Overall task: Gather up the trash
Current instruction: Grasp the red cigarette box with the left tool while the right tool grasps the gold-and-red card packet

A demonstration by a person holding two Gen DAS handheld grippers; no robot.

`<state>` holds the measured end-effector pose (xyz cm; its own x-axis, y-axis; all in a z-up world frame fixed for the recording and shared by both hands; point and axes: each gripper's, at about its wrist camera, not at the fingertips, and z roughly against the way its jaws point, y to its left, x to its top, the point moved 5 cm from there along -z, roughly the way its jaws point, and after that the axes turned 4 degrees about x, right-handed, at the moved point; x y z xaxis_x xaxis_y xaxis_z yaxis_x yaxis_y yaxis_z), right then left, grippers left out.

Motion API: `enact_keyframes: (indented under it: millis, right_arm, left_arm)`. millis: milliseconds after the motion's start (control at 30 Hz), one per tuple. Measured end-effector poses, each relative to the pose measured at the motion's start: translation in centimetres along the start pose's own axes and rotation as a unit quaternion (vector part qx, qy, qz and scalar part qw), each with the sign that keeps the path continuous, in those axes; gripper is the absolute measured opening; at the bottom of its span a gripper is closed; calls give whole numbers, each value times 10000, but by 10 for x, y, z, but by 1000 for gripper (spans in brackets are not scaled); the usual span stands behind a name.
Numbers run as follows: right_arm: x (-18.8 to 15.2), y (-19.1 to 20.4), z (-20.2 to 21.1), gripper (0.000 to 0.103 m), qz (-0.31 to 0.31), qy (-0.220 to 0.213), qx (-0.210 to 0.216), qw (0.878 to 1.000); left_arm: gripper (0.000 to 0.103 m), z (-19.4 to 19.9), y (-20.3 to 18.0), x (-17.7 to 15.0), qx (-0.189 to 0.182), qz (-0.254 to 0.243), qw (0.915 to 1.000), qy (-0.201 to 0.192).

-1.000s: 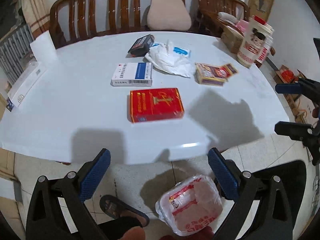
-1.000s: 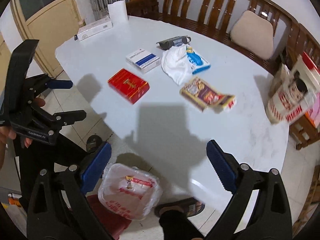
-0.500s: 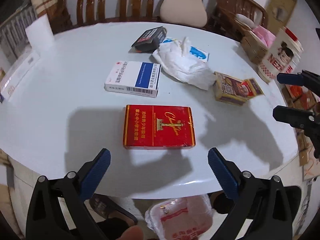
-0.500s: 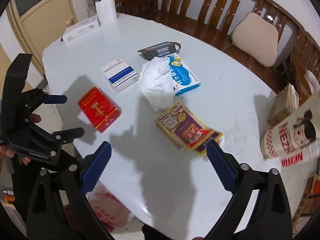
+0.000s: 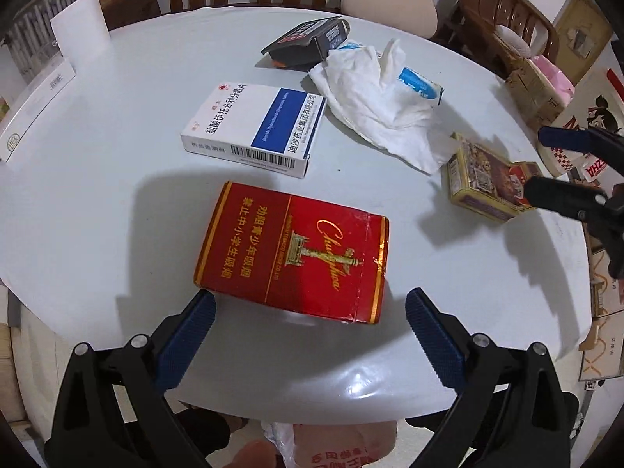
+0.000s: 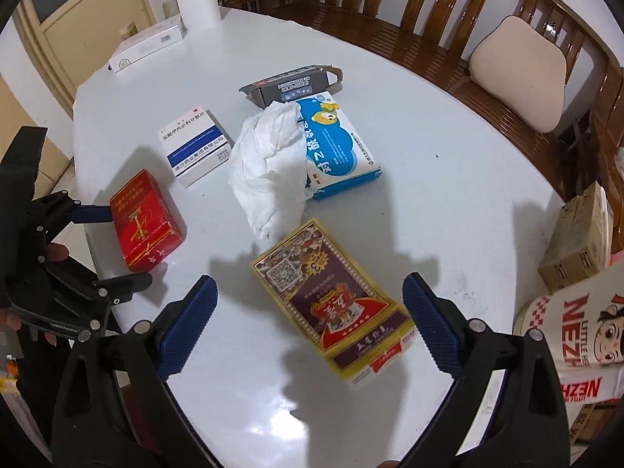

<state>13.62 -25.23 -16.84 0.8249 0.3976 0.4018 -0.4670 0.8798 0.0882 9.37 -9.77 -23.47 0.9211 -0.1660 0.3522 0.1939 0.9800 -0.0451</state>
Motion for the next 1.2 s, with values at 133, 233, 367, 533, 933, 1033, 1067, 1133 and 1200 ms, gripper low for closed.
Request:
enact_keyframes:
  millis: [133, 233, 367, 533, 933, 1033, 1067, 1133, 1200]
  right_arm:
    - [2, 0, -4, 93, 38, -17, 84, 10000]
    - [2, 0, -9, 93, 68, 18, 127, 9999]
    - [4, 0, -14, 93, 73, 39, 155, 9998]
    - [7, -1, -17, 93, 56, 49, 172, 9998]
    - [13, 0, -35, 93, 120, 290, 240, 9992]
    - [12, 4, -43, 93, 251, 442, 255, 9984]
    - [12, 4, -46, 93, 298, 479, 236, 9981]
    - [11, 5, -50, 93, 332, 559, 247, 9976]
    - [11, 5, -54, 93, 396, 610, 229, 9971]
  left_arm:
    - [95, 0, 4, -2, 103, 101, 9999, -8]
    - [95, -1, 11, 1, 95, 277, 9996, -18]
    - [95, 0, 27, 8, 74, 543, 9985, -4]
    - [95, -1, 43, 15, 128, 764, 9970, -13]
    - [95, -1, 44, 31, -41, 526, 9986, 8]
    - [95, 0, 39, 25, -43, 404, 9992, -11]
    - [95, -1, 38, 25, -71, 431, 9990, 13]
    - [95, -4, 36, 26, -86, 449, 9990, 13]
    - [95, -6, 33, 26, -95, 404, 9991, 21]
